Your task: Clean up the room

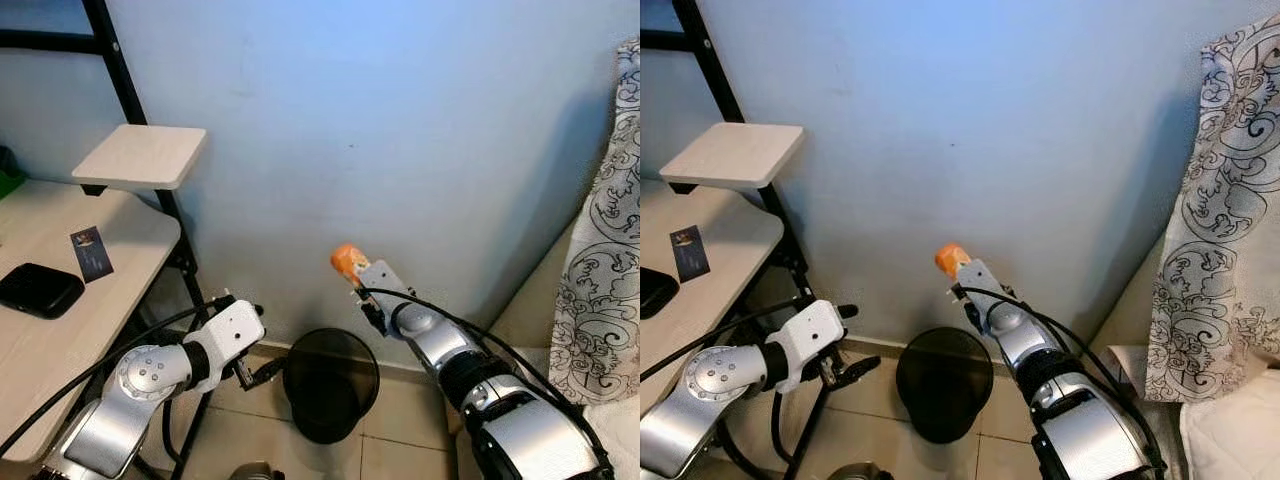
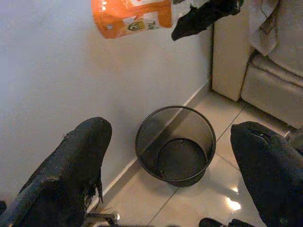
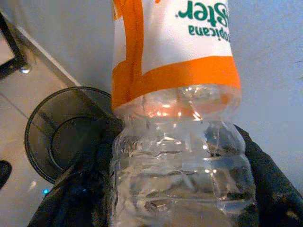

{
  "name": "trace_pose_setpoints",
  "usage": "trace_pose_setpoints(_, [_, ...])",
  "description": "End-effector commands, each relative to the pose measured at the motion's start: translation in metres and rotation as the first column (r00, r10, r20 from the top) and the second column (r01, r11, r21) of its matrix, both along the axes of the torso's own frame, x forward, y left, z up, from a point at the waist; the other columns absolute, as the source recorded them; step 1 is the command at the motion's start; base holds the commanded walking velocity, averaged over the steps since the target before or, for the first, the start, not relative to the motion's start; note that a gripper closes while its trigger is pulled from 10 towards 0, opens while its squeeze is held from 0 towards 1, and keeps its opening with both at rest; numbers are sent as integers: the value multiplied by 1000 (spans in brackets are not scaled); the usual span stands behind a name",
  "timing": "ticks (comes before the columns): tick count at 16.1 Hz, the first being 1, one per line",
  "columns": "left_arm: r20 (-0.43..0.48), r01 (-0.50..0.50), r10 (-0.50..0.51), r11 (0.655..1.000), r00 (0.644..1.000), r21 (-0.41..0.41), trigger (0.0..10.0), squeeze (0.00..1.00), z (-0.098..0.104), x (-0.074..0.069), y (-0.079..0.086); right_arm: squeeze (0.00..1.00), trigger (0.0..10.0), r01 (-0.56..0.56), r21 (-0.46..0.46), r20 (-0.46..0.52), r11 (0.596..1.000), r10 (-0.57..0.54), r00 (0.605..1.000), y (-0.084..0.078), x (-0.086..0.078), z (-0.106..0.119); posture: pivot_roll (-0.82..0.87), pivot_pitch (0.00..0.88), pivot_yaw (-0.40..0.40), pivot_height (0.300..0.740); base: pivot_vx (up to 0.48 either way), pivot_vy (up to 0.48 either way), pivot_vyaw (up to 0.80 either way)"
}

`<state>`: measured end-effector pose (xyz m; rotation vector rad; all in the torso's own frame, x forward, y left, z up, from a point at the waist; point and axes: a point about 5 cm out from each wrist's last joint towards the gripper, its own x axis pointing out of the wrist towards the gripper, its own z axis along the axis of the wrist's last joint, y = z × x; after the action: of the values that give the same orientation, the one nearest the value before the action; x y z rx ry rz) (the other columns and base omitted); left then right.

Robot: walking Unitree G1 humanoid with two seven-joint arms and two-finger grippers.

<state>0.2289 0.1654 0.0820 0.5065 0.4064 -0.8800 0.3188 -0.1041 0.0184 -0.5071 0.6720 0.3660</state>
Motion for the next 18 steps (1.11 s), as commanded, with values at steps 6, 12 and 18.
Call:
trace_pose_setpoints(6, [5,16,-16,1000,1000,-14,10000,0,2,0,0,1000,10000,-1,47,-3,999,1,1000,7,2,1,124,0,-9,740,0,0,0])
trace_pose_setpoints(12, [18,8,-8,1000,1000,-18,10000,0,3,2,0,1000,10000,46,127,-21,991,-44,999,4,1,-2,126,0,-11,740,0,0,0])
trace_pose_setpoints(18, [95,-345,374,910,923,-229,10000,0,16,6,-6,1000,10000,271,374,177,887,-355,918,-53,-9,26,94,0,5,740,0,0,0])
